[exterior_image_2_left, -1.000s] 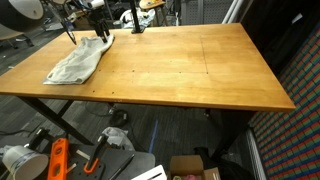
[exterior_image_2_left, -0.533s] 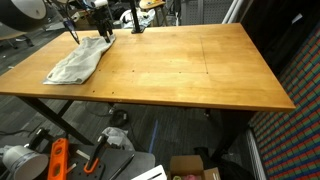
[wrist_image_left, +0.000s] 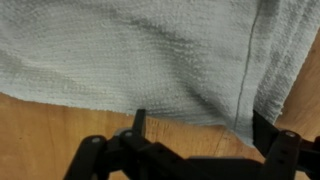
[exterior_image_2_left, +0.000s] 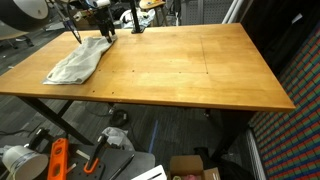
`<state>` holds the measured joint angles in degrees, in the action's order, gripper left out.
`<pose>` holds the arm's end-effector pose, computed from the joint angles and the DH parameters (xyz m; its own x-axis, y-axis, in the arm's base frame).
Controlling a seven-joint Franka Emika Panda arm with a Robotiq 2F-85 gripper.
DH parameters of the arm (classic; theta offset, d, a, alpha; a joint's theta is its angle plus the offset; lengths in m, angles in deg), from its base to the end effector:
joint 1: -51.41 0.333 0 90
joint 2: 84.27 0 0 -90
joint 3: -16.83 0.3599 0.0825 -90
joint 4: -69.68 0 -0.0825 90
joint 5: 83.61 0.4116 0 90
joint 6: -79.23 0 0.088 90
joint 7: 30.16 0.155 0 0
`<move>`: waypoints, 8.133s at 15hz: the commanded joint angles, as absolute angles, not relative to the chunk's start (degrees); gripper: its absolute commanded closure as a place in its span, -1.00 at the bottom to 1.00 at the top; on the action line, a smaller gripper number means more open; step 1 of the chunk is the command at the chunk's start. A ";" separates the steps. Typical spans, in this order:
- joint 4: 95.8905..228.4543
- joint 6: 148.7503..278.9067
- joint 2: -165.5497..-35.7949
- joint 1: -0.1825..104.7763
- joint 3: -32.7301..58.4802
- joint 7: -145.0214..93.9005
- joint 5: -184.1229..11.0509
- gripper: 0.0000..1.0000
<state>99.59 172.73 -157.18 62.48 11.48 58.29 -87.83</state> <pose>0.8423 0.1162 0.1848 0.2051 -0.9662 0.1560 -0.9699 -0.1793 0.1649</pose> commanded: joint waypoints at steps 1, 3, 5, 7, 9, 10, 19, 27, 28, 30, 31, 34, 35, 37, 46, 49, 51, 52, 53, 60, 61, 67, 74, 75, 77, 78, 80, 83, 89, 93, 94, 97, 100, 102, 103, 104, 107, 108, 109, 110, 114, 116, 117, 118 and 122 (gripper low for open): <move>97.50 167.95 -157.39 61.68 12.51 54.57 -87.04 -1.00; 97.38 166.48 -157.32 61.58 12.99 52.26 -86.83 -1.00; 96.99 166.30 -157.49 61.60 12.79 52.23 -87.00 -1.00; 96.61 167.24 -157.69 61.44 12.60 53.64 -86.80 -1.00; 96.21 168.82 -157.97 61.31 12.22 55.39 -86.88 -1.00; 96.17 169.13 -157.95 61.18 12.21 56.05 -86.81 -1.00; 96.16 170.56 -157.73 60.38 12.02 61.13 -87.04 -1.00; 96.27 170.58 -157.44 59.35 12.19 63.46 -86.90 -1.00; 96.26 170.61 -157.42 59.25 12.22 63.54 -86.91 -1.00; 96.22 170.68 -157.36 59.14 12.24 63.57 -86.95 -1.00; 96.21 170.67 -157.29 59.05 12.34 63.44 -86.89 -1.00; 96.15 170.75 -157.04 58.82 13.01 61.94 -86.39 -1.00; 90.53 168.24 -159.89 58.62 13.32 60.75 -85.87 -1.00; 89.73 168.56 -159.92 58.62 14.00 59.74 -85.18 -1.00; 95.00 175.27 -155.31 58.29 15.15 58.66 -84.16 -1.00; 95.31 173.53 -153.50 58.52 16.36 49.20 -83.94 -1.00; 96.07 171.56 -152.72 59.54 16.56 44.26 -84.39 -1.00; 96.28 170.63 -152.44 59.87 16.71 41.75 -84.48 -1.00; 96.62 169.28 -152.54 60.64 16.77 39.85 -84.60 -1.00; 93.83 163.25 -156.21 65.43 16.70 23.56 -85.81 -1.00; 93.74 162.66 -156.36 66.12 16.50 21.09 -86.18 -1.00; 93.98 169.28 -157.37 68.93 15.42 12.22 -87.50 -1.00; 94.21 175.82 -158.86 69.58 15.16 12.82 -87.03 -1.00; 94.28 176.22 -159.09 69.56 15.18 12.85 -86.98 -0.84; 94.29 176.91 -159.46 69.45 15.25 12.80 -86.84 -0.32; 94.35 176.88 -159.55 69.44 15.22 12.74 -86.87 -0.17; 94.36 177.12 -159.84 69.44 15.09 12.94 -86.94 0.17; 95.32 178.23 -159.26 69.42 15.04 13.15 -86.91 0.59; 95.08 179.89 -158.51 69.30 14.52 16.33 -86.65 0.65; 95.54 181.67 -157.85 69.22 14.67 20.15 -86.22 0.67; 95.56 181.89 -157.75 69.24 14.83 20.80 -86.11 0.67; 95.56 182.40 -157.60 69.23 15.37 21.48 -85.69 0.72; 95.56 183.19 -157.64 69.19 15.81 21.17 -85.36 0.71; 95.56 183.77 -157.63 69.16 16.22 20.77 -85.04 0.75; 95.56 183.97 -157.53 69.06 16.65 20.41 -84.68 0.74; 95.56 184.23 -157.48 69.02 16.93 20.33 -84.37 0.76; 95.54 184.62 -157.41 68.93 17.67 20.07 -83.43 0.72; 95.57 184.76 -157.40 68.95 17.79 20.15 -83.27 0.72; 95.64 184.88 -157.42 68.90 17.96 20.17 -83.03 0.22; 95.68 184.89 -157.39 68.89 18.03 20.18 -82.91 0.20; 95.93 183.96 -156.99 68.79 17.42 19.87 -83.61 -0.39; 96.27 182.30 -156.21 68.21 17.52 18.45 -83.60 -0.70; 96.61 180.57 -155.41 67.63 17.85 16.65 -83.42 -0.83; 96.76 179.34 -154.99 67.33 17.88 15.28 -83.47 -0.98; 97.24 170.33 -152.93 65.90 17.07 5.81 -84.71 -1.00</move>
